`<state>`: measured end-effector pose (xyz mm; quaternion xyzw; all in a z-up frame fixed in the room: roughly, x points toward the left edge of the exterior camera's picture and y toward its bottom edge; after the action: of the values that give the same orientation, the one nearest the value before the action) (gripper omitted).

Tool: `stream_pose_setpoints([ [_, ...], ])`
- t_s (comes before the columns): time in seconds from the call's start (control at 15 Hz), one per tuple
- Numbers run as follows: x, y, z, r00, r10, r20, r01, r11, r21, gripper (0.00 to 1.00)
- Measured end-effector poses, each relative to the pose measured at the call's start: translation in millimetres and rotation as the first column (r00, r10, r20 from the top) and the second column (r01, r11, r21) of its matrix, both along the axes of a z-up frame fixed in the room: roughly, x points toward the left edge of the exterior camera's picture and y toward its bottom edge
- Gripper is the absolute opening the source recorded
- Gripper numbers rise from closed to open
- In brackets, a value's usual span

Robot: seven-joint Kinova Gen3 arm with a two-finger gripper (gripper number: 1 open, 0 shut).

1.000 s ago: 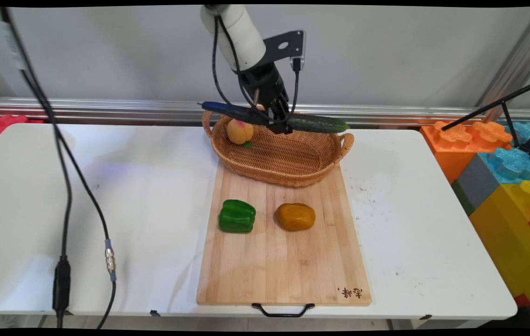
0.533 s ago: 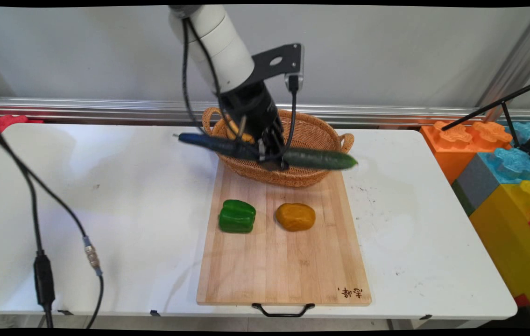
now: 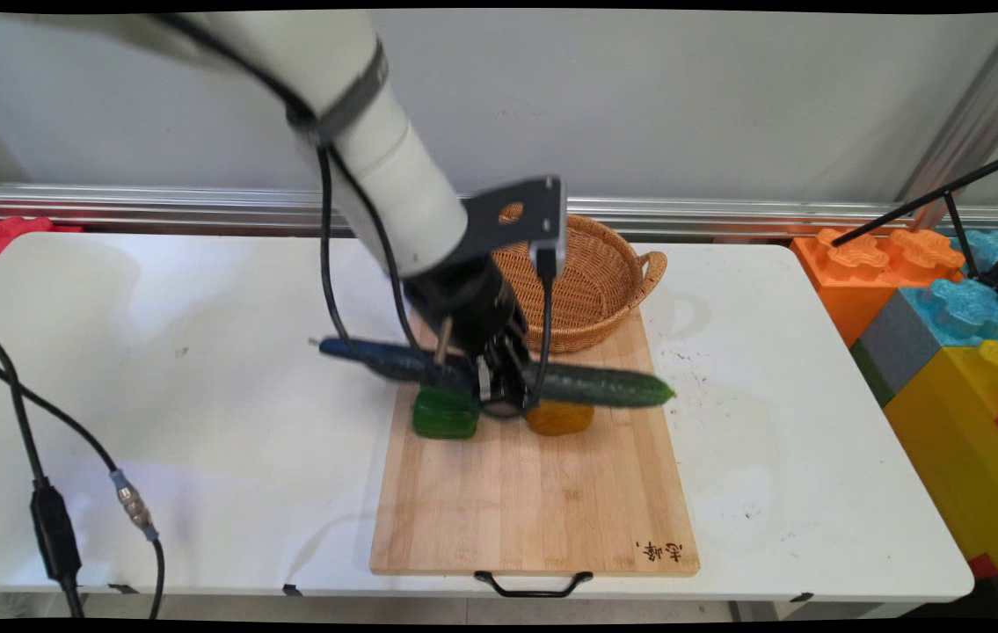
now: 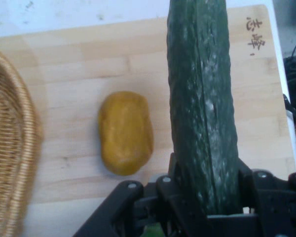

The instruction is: Place the picked object on the cutting board

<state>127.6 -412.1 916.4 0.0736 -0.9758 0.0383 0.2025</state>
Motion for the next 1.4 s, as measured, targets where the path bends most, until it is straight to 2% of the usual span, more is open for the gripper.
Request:
stream_pose_setpoints([
  [0.27, -4.1, 11.3, -45.5, 0.999, 0.034, 0.005, -0.034, 0.999, 0.032, 0.00],
  [0.6, -15.3, 13.1, -100.3, 0.998, 0.069, -0.008, -0.068, 0.995, 0.074, 0.00],
  [0.8, -22.3, 12.2, -124.5, 0.997, 0.080, -0.022, -0.077, 0.993, 0.085, 0.00],
  [1.07, -27.0, 10.7, -139.2, 0.996, 0.086, -0.036, -0.082, 0.993, 0.085, 0.00],
  [1.13, -28.0, 10.4, -141.6, 0.995, 0.086, -0.040, -0.083, 0.993, 0.084, 1.00],
  [1.4, -30.4, 9.3, -144.6, 0.994, 0.089, -0.056, -0.085, 0.993, 0.076, 1.00],
])
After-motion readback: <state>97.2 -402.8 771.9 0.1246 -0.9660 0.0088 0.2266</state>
